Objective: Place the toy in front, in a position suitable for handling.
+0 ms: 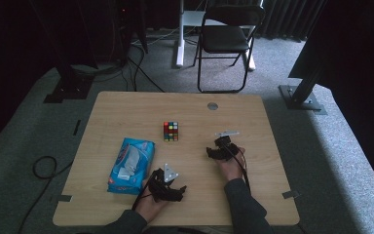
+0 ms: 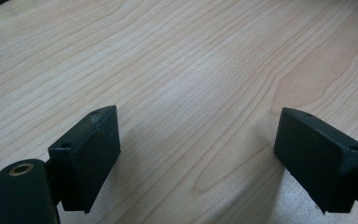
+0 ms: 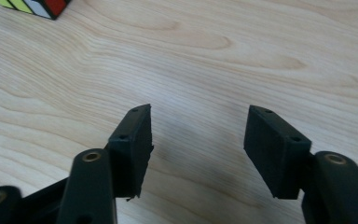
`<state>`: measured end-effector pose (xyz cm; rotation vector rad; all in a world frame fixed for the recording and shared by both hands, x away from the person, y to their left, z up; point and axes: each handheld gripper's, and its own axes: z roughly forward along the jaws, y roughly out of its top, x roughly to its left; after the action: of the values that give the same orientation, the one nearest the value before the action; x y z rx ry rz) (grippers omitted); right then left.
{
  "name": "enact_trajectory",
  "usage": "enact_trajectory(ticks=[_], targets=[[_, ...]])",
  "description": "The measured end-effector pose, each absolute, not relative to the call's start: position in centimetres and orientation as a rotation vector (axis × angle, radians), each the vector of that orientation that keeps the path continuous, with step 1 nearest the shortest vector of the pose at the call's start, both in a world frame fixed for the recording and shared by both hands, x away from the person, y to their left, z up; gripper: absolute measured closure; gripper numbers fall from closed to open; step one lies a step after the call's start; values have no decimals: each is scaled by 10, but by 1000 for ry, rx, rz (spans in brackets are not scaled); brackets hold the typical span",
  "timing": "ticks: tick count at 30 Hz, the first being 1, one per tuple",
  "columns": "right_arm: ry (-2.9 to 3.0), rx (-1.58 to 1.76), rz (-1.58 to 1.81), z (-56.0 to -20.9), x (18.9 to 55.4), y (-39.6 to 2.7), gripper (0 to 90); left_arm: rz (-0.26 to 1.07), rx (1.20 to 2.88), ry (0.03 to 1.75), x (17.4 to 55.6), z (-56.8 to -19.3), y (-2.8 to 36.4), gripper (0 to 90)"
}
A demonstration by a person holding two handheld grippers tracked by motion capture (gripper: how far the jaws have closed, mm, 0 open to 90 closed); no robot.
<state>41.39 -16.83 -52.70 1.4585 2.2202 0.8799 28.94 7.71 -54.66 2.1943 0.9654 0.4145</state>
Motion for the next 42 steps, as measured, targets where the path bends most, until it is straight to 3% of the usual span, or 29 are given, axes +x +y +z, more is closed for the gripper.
enact_trajectory(ticks=[17,42], targets=[[2247,1349,951,-506,413,-125,337,416,2194,965,290,-547,77,144],[2302,1250,1036,-486,420,-80,327,416,2196,964,290,-547,77,145]])
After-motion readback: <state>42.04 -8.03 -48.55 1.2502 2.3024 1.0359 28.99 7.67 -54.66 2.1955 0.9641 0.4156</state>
